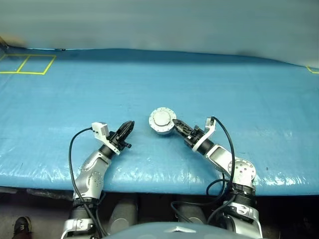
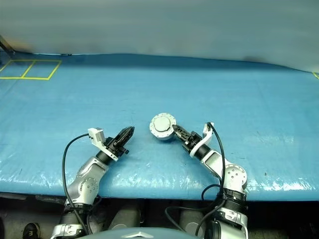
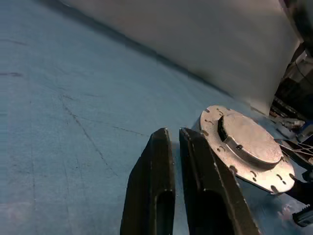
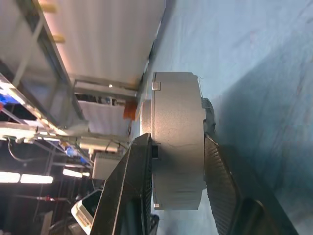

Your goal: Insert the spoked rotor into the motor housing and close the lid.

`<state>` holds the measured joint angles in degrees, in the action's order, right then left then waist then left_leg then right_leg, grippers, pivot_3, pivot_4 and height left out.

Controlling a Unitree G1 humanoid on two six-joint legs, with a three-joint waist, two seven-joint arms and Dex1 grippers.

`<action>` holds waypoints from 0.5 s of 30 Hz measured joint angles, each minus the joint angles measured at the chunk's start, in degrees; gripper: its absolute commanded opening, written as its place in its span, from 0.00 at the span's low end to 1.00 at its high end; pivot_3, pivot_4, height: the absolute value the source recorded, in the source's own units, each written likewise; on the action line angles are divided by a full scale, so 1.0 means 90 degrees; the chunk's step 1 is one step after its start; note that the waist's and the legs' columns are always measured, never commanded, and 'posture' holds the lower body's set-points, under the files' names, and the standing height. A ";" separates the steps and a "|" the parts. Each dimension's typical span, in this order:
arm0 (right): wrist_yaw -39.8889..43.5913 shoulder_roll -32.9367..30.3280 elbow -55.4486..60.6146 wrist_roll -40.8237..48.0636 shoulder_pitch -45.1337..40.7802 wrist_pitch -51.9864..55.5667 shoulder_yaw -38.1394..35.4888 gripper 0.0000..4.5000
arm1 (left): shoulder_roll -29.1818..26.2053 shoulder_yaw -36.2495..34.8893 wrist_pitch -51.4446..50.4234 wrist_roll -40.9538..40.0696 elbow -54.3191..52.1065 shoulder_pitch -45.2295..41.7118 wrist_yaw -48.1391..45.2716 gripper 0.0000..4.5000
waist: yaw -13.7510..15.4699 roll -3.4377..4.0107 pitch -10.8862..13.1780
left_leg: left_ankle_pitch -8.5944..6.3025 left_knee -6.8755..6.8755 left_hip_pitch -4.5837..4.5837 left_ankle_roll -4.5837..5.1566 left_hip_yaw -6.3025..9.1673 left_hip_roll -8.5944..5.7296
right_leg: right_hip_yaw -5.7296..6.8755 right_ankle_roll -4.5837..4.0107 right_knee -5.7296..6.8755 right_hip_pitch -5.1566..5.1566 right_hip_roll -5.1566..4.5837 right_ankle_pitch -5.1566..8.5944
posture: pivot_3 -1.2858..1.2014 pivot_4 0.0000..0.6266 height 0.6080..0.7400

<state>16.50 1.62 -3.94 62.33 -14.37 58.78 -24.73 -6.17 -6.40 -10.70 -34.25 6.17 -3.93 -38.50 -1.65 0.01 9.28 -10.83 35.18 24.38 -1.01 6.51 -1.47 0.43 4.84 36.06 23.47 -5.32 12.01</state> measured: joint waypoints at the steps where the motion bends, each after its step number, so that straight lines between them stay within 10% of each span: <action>1: -0.0078 0.0063 0.0001 0.0067 -0.0032 -0.0023 -0.0033 0.26 | 0.0063 -0.0002 -0.0114 -0.0108 -0.0038 0.0036 -0.0016 0.42 | -0.0011 0.0000 0.0000 | 0.0000 0.0000 0.0000 0.0000 0.0000 0.0000 | 0.0000 0.0000 0.0000 0.0000 0.0001 0.0000 | 0.52 0.24 1.00; 9: -0.0272 0.0288 0.0192 0.0695 -0.0290 -0.0125 -0.0014 0.26 | 0.0683 -0.0128 -0.1375 -0.1798 -0.0624 0.0160 -0.0174 0.99 | -0.0058 0.0011 0.0007 | 0.0001 0.0009 0.0001 0.0002 0.0001 0.0003 | -0.0002 -0.0002 0.0007 0.0001 0.0005 0.0001 | 0.52 0.24 1.00; 15: -0.0313 0.0289 0.0326 0.1006 -0.0307 -0.0063 0.0240 0.26 | 0.0809 -0.0356 -0.2142 -0.2635 -0.0684 0.0080 -0.0026 0.99 | -0.0070 0.0012 0.0008 | 0.0001 0.0011 0.0001 0.0002 0.0000 0.0003 | -0.0005 -0.0001 0.0008 0.0001 0.0006 0.0000 | 0.52 0.24 1.00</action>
<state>13.68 4.22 -1.00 71.39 -17.13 58.22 -22.57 1.12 -9.60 -29.98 -57.96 0.01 -3.21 -38.74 -2.28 0.12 9.35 -10.82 35.28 24.39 -0.99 6.51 -1.44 0.39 4.83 36.13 23.48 -5.26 12.01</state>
